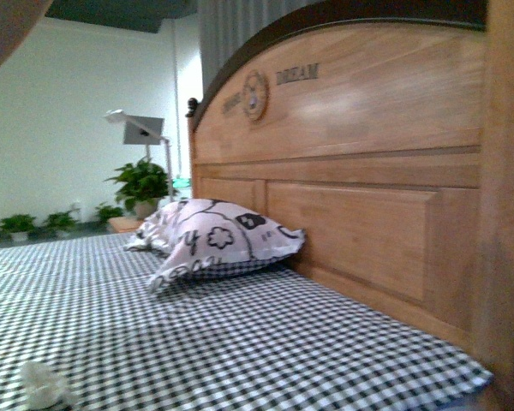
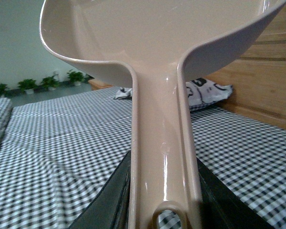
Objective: Clean up trash
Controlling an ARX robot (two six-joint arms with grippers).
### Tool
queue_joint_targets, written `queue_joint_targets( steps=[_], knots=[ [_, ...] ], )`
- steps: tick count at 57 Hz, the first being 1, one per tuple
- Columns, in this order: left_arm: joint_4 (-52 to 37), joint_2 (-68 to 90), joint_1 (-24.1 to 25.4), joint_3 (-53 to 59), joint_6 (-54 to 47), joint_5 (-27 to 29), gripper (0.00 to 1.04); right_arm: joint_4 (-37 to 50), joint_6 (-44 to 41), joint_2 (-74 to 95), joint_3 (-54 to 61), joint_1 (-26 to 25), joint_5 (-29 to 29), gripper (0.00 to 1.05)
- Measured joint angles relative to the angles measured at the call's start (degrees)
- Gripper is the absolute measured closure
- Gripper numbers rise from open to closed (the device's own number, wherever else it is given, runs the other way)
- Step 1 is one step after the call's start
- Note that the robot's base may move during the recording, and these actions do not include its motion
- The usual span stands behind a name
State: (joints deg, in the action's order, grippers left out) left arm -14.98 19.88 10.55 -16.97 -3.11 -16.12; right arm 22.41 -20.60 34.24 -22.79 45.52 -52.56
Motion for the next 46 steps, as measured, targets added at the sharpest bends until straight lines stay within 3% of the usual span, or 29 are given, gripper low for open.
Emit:
queue_joint_targets(
  steps=[29, 37, 46],
  knots=[
    [0.0, -0.1, 0.2, 0.1, 0.2, 1.1, 0.77, 0.0, -0.1, 0.5, 0.0, 0.2, 0.9, 0.83],
    [19.8, 6.0, 0.9, -7.3, -4.1, 1.1, 0.77, 0.0, -0.1, 0.1, 0.0, 0.0, -0.1, 0.83],
    [15.0, 16.7, 3.3, -7.5, -12.7, -4.9, 0.77, 0.0, -0.1, 0.0, 0.0, 0.0, 0.0, 0.83]
  ],
)
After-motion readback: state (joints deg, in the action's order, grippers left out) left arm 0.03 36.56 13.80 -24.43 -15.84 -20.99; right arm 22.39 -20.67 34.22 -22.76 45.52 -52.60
